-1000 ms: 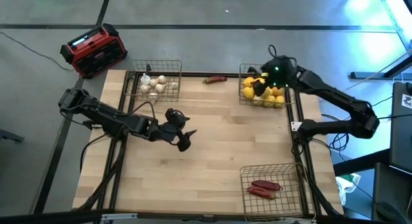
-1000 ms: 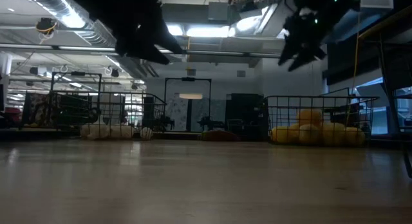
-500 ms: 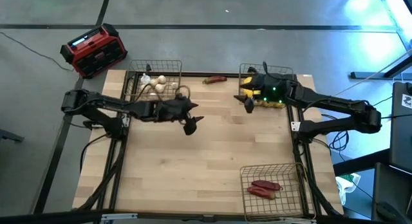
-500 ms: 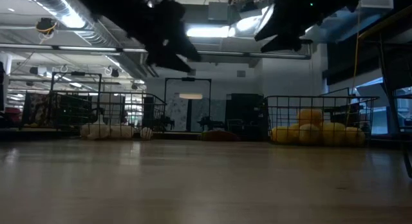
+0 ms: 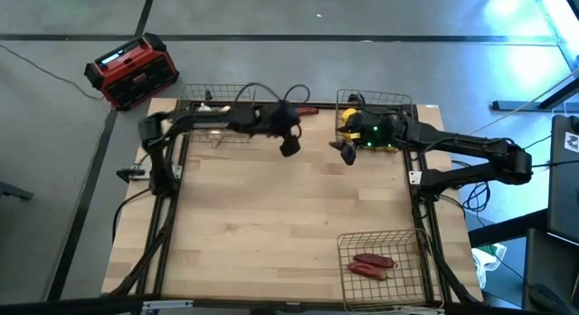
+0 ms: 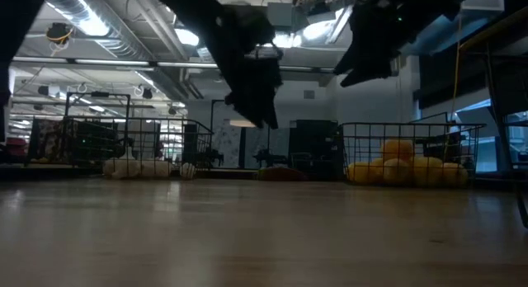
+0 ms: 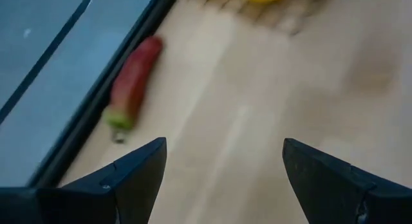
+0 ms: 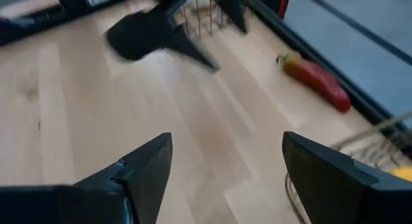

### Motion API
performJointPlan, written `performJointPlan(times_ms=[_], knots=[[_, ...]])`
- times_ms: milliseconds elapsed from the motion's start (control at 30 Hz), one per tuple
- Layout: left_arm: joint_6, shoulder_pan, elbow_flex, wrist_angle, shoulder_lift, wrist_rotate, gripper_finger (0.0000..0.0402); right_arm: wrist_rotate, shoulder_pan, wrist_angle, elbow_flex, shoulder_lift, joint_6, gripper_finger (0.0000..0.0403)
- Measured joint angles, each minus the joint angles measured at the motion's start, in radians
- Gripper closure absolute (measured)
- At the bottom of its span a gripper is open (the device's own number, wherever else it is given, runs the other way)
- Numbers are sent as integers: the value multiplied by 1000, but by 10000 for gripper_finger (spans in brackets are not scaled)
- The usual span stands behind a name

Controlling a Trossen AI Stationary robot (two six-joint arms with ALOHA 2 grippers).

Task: Sort produce into baskets
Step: Put the red chili pepper into the bottom wire basket

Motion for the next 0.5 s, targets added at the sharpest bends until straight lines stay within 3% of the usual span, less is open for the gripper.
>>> performJointPlan(times_ms=[300,500], knots=[[213,160,249,-84,256,2,94,0,0,-71,0,4,0,111],[215,247,413,-150,401,56,94,0,0,-72,0,5,0,111]])
